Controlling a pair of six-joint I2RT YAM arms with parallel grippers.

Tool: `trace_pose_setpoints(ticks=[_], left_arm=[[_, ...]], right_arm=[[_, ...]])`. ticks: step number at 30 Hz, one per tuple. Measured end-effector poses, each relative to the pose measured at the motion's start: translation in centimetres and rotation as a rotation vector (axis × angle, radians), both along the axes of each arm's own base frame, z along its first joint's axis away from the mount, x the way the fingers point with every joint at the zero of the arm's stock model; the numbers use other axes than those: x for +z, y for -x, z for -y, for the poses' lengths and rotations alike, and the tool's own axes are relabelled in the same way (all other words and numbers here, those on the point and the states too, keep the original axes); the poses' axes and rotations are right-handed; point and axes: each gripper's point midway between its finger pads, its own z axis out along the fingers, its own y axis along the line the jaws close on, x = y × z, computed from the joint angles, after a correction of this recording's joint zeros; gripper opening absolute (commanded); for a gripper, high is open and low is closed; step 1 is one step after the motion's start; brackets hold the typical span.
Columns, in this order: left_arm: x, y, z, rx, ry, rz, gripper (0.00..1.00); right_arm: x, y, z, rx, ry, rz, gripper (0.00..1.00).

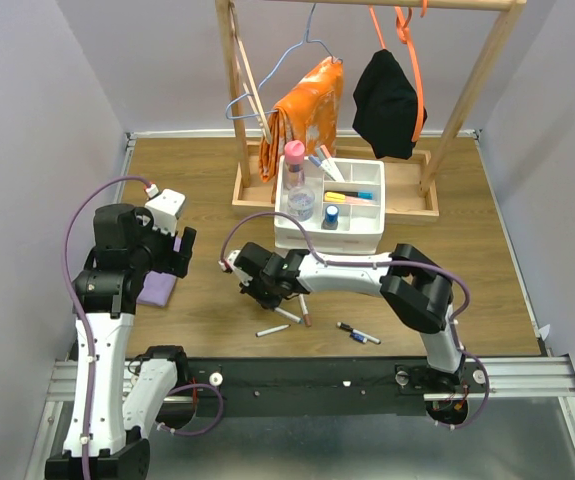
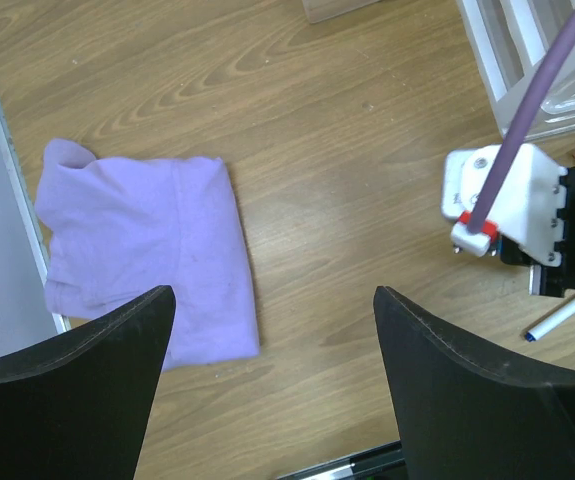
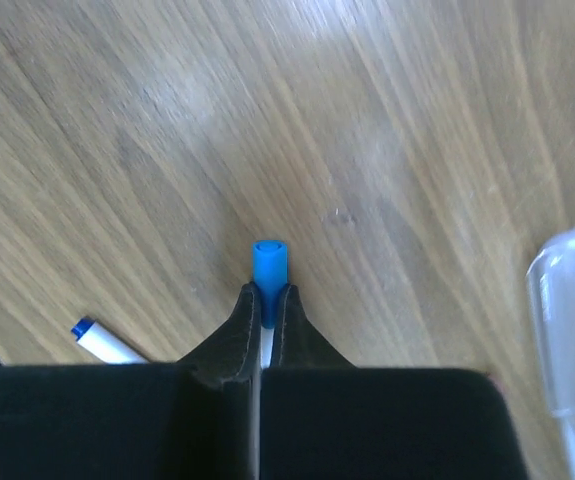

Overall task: Sort the stationery into containers
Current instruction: Pick up the pen from the center of the board, then place the pen in the storage box.

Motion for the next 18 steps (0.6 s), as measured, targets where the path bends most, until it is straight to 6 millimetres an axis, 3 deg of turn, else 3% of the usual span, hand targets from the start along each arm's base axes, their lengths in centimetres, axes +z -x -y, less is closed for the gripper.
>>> trace_pose_setpoints(ticks=[3,6,9,11,16,18], left_arm=[[0.6,0.2,0.0,0.001,0.003,0.005,0.89],[2.0,0.2,0.0,0.003,0.006,0.03,0.9],[3.7,0.1,0.1,0.001,0.009,0.074,0.9],[5.3,0.1,0.2,-0.002,0.011,0.114,0.91],[9.3,0.4,0.6,-0.046,-0.002,0.241,0.91],[9.9,0.7,0.9,-0.065,0.0,0.259,0.91]], right_arm=[[0.4,-0.3,-0.8,0.054,0.008,0.029,0.01],[2.8,-0.3,-2.6,0.116,-0.012,0.059,0.01],[8.0,-0.2,-6.2,0.201,-0.129,0.118,0.01],[13.2,0.7,-7.7,0.278,-0.22,0.162,0.01],[21.2,1.8,-7.2,0.346,-0.328,0.224,0.01],[26.7,1.1,-7.0,0.338,-0.426,0.303,0.01]])
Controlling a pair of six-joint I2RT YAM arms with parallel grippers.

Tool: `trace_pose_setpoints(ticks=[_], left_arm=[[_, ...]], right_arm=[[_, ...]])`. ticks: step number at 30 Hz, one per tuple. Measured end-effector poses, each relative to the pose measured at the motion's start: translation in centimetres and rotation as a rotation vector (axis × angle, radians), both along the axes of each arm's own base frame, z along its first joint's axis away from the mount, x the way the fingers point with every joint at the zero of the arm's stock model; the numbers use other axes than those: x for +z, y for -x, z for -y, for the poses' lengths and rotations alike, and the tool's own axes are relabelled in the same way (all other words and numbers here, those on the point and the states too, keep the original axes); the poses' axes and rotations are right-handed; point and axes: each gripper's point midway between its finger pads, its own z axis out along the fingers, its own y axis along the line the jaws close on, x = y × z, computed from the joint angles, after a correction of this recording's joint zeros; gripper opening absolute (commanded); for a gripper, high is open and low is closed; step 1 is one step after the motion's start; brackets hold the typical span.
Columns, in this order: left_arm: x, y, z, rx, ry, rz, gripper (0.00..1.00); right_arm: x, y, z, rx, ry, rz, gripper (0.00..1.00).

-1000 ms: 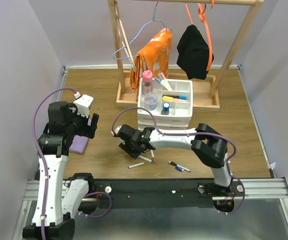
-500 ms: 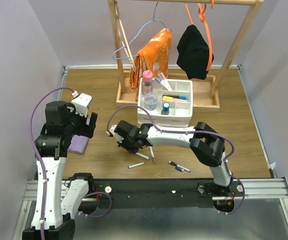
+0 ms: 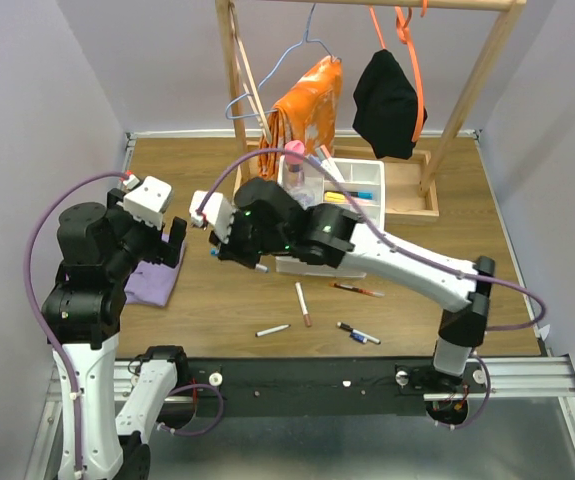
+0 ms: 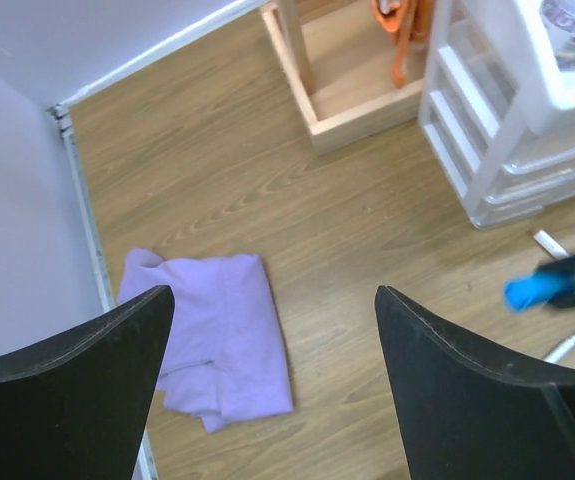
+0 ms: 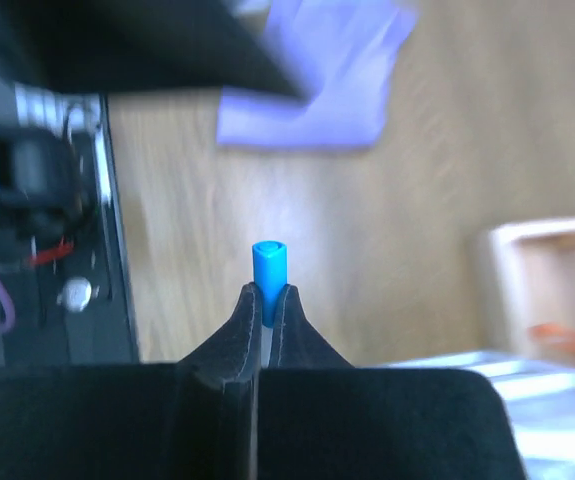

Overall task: Sort the stationery into containers
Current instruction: Place the pen in the storage box.

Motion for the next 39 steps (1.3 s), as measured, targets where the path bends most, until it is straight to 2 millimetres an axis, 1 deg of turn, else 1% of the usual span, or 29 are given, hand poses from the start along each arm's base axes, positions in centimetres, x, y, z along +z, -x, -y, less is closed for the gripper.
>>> trace_pose_setpoints(ticks=[1,2,3,5,7,9,10,11,12,13,14,15,17,19,20,23,25,27,31,33,39], left_arm=[[0.0,0.1,0.3,-0.016,0.002,0.001,0.91],[-0.1,0.2,0.5,-0.03,0.003,-0.004,0.91],[-0.3,0.3,0.7,-0.042,0.007,-0.014,0.91],[-0.6,0.6,1.4,-0.083,0.021,-0.033,0.91],[-0.8,0.7,1.9,-0.114,0.032,-0.044,0.91],[-0.9,0.8,2.4,-0.139,0.043,-0.05,0.91],[-1.0,0.8,2.5,-0.146,0.047,-0.053,0.91],[-1.3,0.8,2.7,-0.155,0.054,-0.061,0.91],[-1.5,0.8,2.8,-0.16,0.06,-0.068,0.9],[-1.7,0.8,3.0,-0.165,0.066,-0.076,0.91],[-2.2,0.7,3.1,-0.169,0.074,-0.093,0.9],[-2.6,0.6,3.2,-0.171,0.082,-0.108,0.9],[-3.5,0.3,3.3,-0.173,0.092,-0.141,0.9],[-4.3,-0.2,3.3,-0.17,0.098,-0.178,0.9],[-4.5,-0.4,3.3,-0.17,0.1,-0.189,0.9],[-5.3,-1.3,3.3,-0.166,0.106,-0.227,0.9],[-5.7,-1.6,3.3,-0.165,0.108,-0.248,0.91],[-5.9,-1.8,3.3,-0.164,0.109,-0.255,0.91],[-5.8,-1.8,3.3,-0.163,0.112,-0.255,0.9],[-5.9,-1.8,3.3,-0.161,0.112,-0.256,0.91],[-5.9,-1.8,3.1,-0.154,0.113,-0.256,0.91]], right_arm=[[1.9,-0.3,0.2,-0.004,-0.041,0.022,0.01],[4.8,-1.1,0.9,-0.023,-0.103,0.058,0.01],[7.1,-1.6,1.6,-0.034,-0.157,0.087,0.01],[11.2,-3.8,3.9,-0.096,-0.248,0.135,0.01],[14.1,-6.1,6.2,-0.163,-0.315,0.177,0.01],[17.1,-9.9,10.0,-0.274,-0.392,0.243,0.01],[17.6,-11.0,11.5,-0.318,-0.416,0.271,0.01],[17.6,-12.1,13.7,-0.371,-0.42,0.297,0.01],[17.6,-12.7,15.2,-0.407,-0.43,0.326,0.0],[17.4,-12.9,16.7,-0.435,-0.448,0.365,0.01],[16.8,-12.9,17.7,-0.451,-0.442,0.383,0.01],[16.5,-12.9,18.6,-0.466,-0.444,0.402,0.01],[16.5,-13.7,19.8,-0.499,-0.462,0.428,0.0],[16.6,-15.5,21.3,-0.556,-0.483,0.454,0.01],[16.3,-16.6,22.2,-0.589,-0.484,0.46,0.01],[15.1,-19.1,23.9,-0.659,-0.474,0.457,0.0],[14.8,-20.0,24.2,-0.677,-0.481,0.454,0.0],[14.0,-21.1,24.4,-0.69,-0.485,0.44,0.01],[12.2,-22.2,24.3,-0.69,-0.483,0.402,0.01],[11.2,-22.8,23.8,-0.683,-0.483,0.377,0.0],[9.8,-23.6,22.4,-0.654,-0.497,0.328,0.01]])
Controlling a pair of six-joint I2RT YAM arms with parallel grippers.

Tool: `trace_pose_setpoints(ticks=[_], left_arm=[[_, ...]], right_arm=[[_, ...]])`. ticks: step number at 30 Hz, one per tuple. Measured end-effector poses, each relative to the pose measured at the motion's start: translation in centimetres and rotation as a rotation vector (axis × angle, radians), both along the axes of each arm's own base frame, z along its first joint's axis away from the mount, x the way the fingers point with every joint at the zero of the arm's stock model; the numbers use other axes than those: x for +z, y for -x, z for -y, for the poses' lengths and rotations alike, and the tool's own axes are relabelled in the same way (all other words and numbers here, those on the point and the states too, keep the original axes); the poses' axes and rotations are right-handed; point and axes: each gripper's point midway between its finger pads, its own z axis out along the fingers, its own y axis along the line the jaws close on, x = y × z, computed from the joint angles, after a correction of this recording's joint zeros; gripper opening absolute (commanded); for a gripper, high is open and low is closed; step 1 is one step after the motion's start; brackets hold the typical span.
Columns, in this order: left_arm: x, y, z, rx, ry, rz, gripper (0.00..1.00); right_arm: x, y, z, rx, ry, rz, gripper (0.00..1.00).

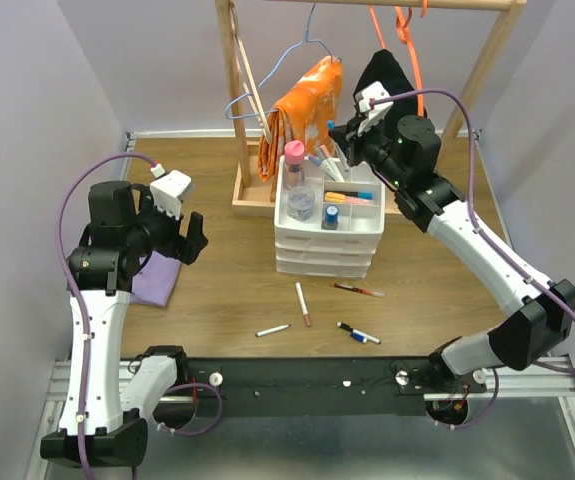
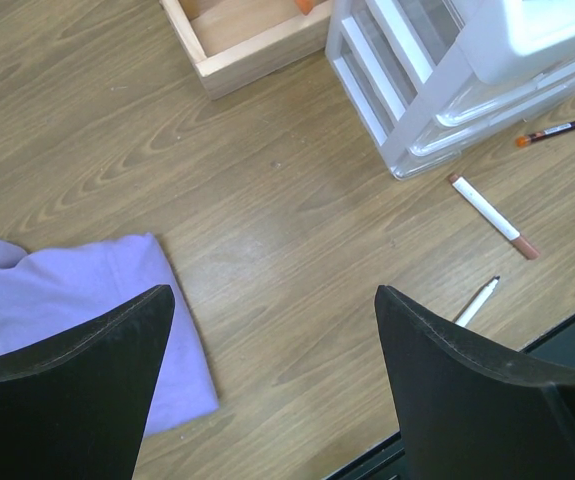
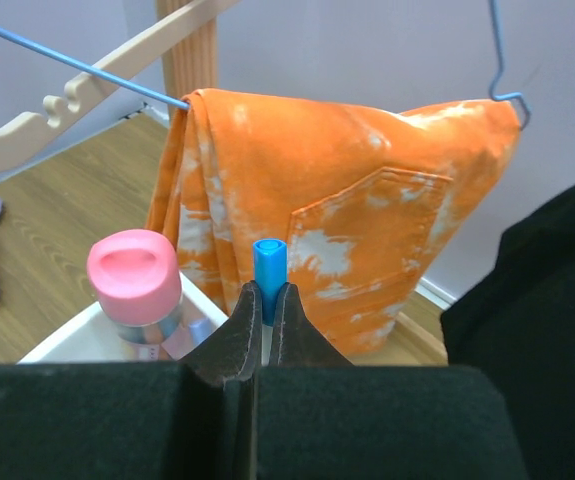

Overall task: Sort the stationery into containers
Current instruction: Place the pen in the storage box.

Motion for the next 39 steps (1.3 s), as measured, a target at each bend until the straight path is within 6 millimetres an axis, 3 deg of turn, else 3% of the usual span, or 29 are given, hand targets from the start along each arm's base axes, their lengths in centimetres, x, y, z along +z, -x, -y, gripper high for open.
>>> trace_pose_setpoints(ticks=[11,18,20,22,24,27,36,39], left_arm=[[-0.8,0.0,-0.1,0.005,0.002,-0.021,0.91],[-0.9,-0.3,-0.1,0.005,0.003,-0.019,0.91],[-1.2,-0.5,0.0,0.002,0.005,-0.019,0.91],[-1.6,-0.5,0.1,-0.004,0.009,-0.027,0.91],[-1.9,-0.5,0.2,-0.009,0.015,-0.033,0.9],[-2.3,-0.6,0.4,-0.015,0.027,-0.038,0.91],[-2.1,-0.8,1.0,-0.039,0.053,-0.019,0.9],[-1.9,-0.5,1.1,-0.044,0.055,-0.008,0.91]], right_arm=[[-4.4,-2.2,-1.5,0.008,0.011,-0.092,0.01],[-5.1,-2.3,-1.2,-0.003,0.018,-0.11,0.02],[-5.2,-2.2,-1.2,-0.003,0.02,-0.116,0.04],[-5.3,-2.0,-1.1,-0.003,0.022,-0.126,0.17],[-5.3,-1.8,-0.9,-0.005,0.025,-0.135,0.32],[-5.1,-1.2,-0.5,-0.013,0.023,-0.15,0.39],[-2.2,0.6,0.5,-0.019,-0.013,-0.155,0.42],[-0.9,2.2,-0.1,0.061,0.009,-0.146,0.43]])
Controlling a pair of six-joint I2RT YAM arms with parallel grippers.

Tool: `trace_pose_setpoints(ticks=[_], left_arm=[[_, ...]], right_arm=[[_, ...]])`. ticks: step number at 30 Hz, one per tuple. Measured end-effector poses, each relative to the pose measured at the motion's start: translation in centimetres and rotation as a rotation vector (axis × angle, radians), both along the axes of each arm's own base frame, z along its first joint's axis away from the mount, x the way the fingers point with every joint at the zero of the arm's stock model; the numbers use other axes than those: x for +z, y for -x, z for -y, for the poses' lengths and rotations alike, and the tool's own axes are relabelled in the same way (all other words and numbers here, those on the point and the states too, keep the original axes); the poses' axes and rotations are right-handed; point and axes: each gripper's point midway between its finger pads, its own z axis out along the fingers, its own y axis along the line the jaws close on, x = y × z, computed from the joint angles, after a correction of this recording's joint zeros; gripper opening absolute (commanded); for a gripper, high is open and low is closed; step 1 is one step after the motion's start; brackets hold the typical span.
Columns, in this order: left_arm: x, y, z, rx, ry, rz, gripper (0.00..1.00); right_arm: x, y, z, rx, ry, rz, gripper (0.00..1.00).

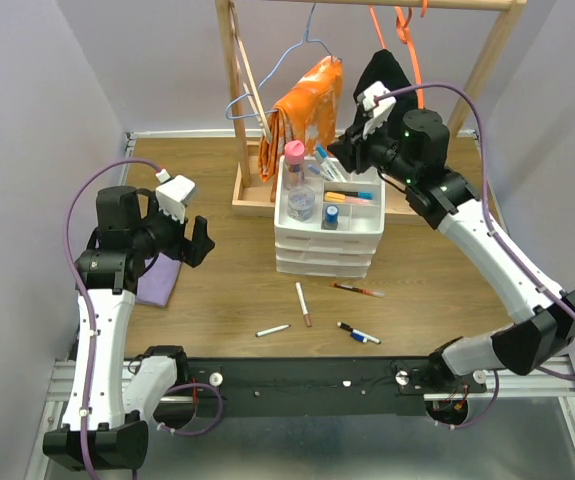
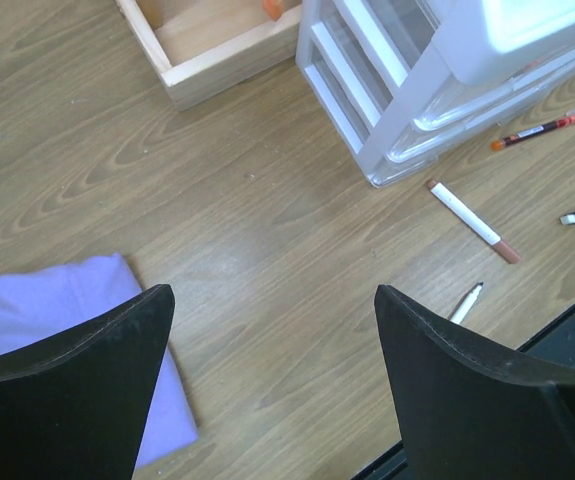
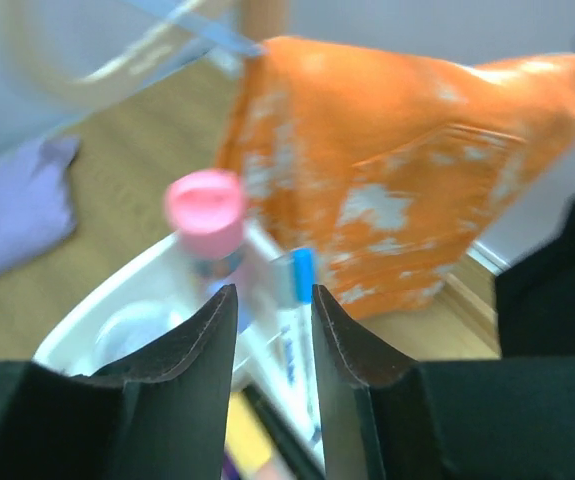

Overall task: Sort the stationery into containers
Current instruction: Place the pen in the storage box, then pick up the pen from the center of the board.

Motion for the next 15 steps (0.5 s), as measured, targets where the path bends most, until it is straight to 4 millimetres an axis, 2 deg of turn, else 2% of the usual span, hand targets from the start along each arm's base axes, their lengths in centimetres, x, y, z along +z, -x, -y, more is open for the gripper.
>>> trace_pose_setpoints(ticks=[2,4,8,9,12,15], left_arm=[[0.1,0.2,0.0,-0.002,0.001,0.008,0.91],[0.3,0.5,0.1,-0.002,0.001,0.02,0.91],[0.6,1.0,0.1,0.004,0.01,0.034,0.91],[0.6,1.0,0.1,0.006,0.012,0.033,0.91],[0.4,0.9,0.1,0.012,0.019,0.031,0.91],[0.5,0.8,0.1,0.024,0.023,0.036,0.91]], right_arm=[[0.3,1.8,-0.8,0.111,0.047,0.01,0.43],[0.0,4.9,-2.4,0.263,0.147,0.022,0.44],[-3.3,13.5,-7.0,0.636,0.4,0.061,0.46],[-4.8,16.1,-8.3,0.743,0.48,0.079,0.45],[-9.3,20.9,-9.7,0.963,0.703,0.133,0.46],[-15.1,24.3,-9.1,1.2,0.971,0.231,0.46]])
